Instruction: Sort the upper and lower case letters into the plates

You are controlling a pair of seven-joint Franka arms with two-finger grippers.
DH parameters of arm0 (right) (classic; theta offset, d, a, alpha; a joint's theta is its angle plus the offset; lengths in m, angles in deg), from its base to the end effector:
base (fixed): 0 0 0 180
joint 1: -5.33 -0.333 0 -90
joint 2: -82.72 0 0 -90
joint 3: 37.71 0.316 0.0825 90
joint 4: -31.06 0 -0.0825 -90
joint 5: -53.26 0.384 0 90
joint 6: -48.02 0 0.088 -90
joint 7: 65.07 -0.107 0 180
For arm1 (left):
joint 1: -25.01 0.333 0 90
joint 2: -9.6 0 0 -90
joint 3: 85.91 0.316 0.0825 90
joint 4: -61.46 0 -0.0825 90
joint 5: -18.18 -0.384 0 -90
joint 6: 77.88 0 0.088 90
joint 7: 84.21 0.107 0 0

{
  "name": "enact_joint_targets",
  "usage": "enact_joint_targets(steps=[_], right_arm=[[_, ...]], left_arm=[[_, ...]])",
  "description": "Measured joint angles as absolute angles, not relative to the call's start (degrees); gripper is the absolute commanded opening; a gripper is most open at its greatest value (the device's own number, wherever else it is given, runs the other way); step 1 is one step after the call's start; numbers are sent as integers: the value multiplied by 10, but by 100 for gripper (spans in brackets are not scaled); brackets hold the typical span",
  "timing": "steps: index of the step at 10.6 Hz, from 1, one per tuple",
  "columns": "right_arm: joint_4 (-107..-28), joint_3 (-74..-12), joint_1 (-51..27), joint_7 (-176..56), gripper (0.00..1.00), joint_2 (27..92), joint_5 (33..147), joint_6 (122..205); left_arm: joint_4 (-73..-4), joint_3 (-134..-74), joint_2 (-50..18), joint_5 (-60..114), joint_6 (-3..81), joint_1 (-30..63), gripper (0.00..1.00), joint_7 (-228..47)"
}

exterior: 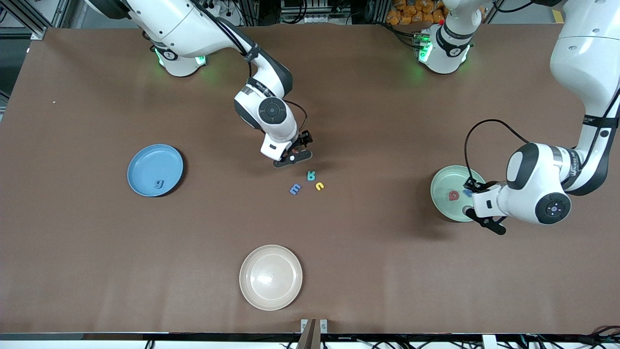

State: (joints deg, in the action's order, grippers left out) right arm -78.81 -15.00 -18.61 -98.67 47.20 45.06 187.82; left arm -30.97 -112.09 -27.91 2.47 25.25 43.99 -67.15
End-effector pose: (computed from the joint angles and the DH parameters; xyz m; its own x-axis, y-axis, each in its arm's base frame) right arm 0.4324 0.4457 0.1851 0.9544 0.2778 -0.1089 0.2683 -0.9587 -0.0943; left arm 0.6421 -0.0263 0.2472 0.8026 -0.4843 -0.3482 -0.4584 -0.8743 0.1595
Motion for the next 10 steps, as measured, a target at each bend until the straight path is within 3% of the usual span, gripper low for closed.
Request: enact_joint_targets(steps=[4, 6, 8, 10], right_arm=[[-784, -150, -186, -1011, 99, 454, 419, 1892], [-780, -150, -186, -1014, 91, 454, 419, 1892], [-780, -150, -186, -1019, 91, 452, 419, 1892], [-780, -150, -186, -1028, 81, 451, 419, 1892]], left_arm=[[-307, -1163, -230, 26, 238, 439, 100, -705], [-307, -1219, -198, 26, 232, 437, 100, -747], [-307, -1263, -187, 26, 231, 432, 100, -784], [-305, -1291, -186, 26, 231, 430, 100, -819]])
